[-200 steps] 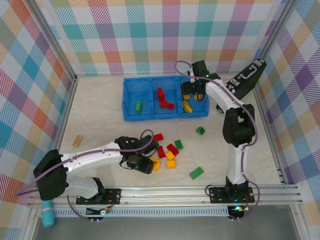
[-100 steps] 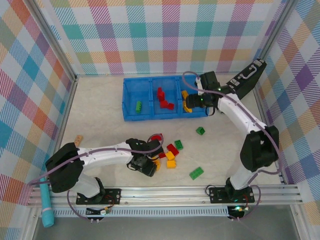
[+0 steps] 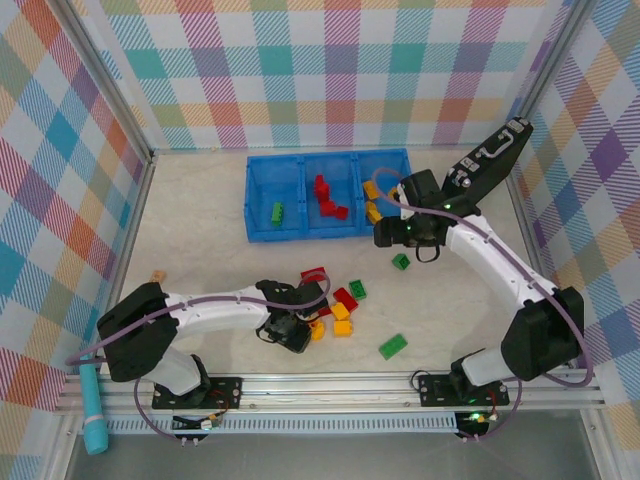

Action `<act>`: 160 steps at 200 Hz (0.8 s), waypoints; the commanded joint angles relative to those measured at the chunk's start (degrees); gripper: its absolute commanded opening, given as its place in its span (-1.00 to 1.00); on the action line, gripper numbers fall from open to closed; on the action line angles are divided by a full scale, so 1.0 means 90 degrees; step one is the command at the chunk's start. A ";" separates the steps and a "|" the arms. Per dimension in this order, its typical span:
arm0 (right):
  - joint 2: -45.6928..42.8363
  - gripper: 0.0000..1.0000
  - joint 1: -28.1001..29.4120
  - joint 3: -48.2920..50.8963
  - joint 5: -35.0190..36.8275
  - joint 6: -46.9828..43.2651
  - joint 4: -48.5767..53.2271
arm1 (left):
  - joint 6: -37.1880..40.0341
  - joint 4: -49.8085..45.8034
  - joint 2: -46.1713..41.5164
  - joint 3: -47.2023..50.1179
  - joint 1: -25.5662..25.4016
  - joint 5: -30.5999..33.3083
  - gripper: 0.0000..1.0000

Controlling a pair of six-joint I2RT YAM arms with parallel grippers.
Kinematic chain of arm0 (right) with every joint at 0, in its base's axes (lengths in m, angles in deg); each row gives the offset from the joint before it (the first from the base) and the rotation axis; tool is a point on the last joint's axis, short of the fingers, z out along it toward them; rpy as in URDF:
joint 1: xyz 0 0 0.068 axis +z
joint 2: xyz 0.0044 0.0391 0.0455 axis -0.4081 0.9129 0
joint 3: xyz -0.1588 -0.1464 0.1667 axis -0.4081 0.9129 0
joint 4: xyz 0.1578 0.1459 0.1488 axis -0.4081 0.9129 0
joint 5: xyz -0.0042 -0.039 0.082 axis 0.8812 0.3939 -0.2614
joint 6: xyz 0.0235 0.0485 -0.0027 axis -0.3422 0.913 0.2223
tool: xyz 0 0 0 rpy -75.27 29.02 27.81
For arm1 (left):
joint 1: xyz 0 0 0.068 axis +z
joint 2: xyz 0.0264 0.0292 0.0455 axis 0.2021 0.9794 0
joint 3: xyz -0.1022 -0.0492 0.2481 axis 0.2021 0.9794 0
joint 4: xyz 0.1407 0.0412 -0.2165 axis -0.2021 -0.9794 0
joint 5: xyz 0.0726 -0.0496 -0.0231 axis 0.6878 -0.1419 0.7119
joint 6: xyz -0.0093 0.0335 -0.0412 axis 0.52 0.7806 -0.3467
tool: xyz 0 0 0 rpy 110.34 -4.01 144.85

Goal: Sort the legos into containers by color
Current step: Pick up the lego from the middle-left of the table, then place the lego in the container.

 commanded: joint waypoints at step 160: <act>0.0269 0.54 0.2608 0.1063 -0.0169 0.2700 -0.0507 | 0.2465 -0.0918 0.0445 -0.4534 0.3538 0.0923 -0.74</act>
